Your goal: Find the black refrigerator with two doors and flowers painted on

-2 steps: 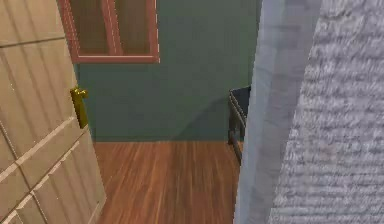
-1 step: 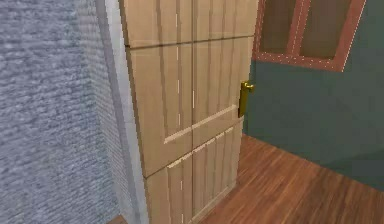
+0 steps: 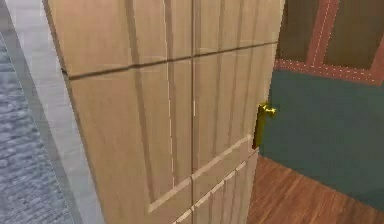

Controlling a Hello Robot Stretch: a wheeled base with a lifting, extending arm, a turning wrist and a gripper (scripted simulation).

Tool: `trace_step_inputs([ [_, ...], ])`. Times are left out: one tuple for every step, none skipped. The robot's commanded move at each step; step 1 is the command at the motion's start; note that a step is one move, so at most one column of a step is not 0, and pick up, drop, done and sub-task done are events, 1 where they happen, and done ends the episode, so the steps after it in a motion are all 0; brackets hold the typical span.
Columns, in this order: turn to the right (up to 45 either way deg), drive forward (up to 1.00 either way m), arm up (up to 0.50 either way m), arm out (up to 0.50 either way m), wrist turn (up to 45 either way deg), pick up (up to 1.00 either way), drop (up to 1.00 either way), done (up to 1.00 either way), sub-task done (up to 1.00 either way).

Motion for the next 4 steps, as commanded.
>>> trace_step_inputs([
  [45.0, 0.0, 0.0, 0.0, 0.0, 0.0, 0.0, 0.0, 0.0],
  [3.0, 0.0, 0.0, 0.0, 0.0, 0.0, 0.0, 0.0, 0.0],
  [0.0, 0.35, 0.0, 0.0, 0.0, 0.0, 0.0, 0.0, 0.0],
  [45.0, 0.0, 0.0, 0.0, 0.0, 0.0, 0.0, 0.0, 0.0],
])
